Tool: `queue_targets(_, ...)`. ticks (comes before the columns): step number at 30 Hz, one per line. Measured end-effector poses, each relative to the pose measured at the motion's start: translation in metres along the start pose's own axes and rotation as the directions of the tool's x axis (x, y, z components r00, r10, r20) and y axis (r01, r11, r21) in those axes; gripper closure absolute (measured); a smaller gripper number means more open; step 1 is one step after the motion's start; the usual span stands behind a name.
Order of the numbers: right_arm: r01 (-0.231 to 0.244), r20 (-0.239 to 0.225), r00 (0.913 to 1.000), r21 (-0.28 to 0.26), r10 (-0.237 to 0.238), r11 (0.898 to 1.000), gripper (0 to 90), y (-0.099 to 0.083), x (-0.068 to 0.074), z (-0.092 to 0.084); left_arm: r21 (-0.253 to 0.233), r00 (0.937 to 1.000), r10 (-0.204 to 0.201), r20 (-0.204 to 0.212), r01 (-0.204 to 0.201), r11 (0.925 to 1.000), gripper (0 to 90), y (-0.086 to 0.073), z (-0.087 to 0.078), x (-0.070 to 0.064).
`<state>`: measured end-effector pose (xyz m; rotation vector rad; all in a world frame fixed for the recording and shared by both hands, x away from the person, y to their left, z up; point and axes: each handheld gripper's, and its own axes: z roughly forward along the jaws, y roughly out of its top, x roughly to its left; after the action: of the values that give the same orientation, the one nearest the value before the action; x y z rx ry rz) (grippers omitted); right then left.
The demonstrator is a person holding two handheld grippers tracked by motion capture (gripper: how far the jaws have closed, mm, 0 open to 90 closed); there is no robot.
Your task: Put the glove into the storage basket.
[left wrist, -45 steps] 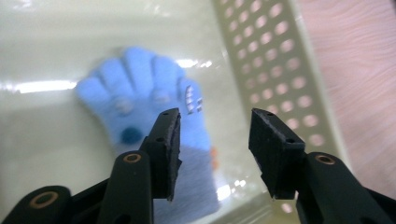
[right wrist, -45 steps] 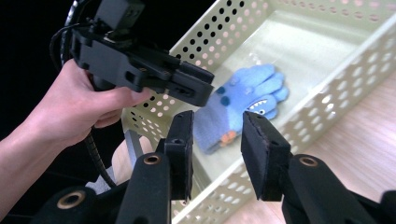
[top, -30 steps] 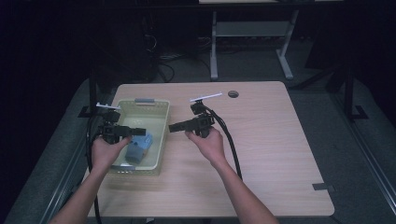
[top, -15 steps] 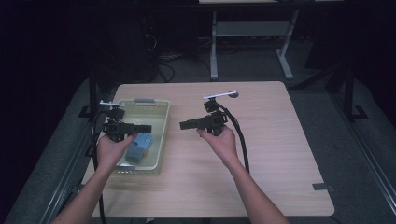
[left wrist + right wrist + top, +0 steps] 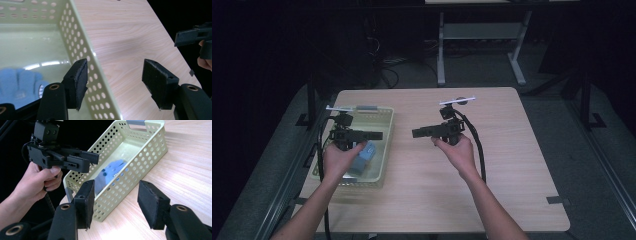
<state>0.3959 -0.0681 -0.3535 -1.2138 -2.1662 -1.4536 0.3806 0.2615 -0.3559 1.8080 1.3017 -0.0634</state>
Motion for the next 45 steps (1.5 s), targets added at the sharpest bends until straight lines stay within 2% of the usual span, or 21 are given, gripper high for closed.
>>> queue_targets(9, -0.020, -0.009, 0.9998, -0.008, 0.020, 1.000, 44.3, -0.003, -0.006, -0.012, -0.004, 0.9999, 0.004, 0.013, -0.004, 1.0000, 36.2, 0.001, 0.005, -0.006)
queue_targets(22, -0.049, -0.019, 0.9986, -0.027, 0.049, 0.998, 41.7, -0.011, -0.016, -0.027, 0.003, 0.9989, 0.039, 0.025, -0.039, 0.9992, 34.4, 0.003, 0.014, -0.020)
queue_targets(32, -0.047, -0.013, 0.9988, -0.039, 0.046, 0.998, 40.8, -0.014, -0.020, -0.040, 0.005, 0.9979, 0.054, 0.035, -0.054, 0.9985, 32.7, 0.003, 0.020, -0.028)
queue_targets(45, -0.075, -0.006, 0.9972, -0.054, 0.075, 0.996, 38.6, -0.024, -0.030, -0.059, 0.012, 0.9962, 0.069, 0.054, -0.070, 0.9975, 31.3, 0.002, 0.030, -0.040)
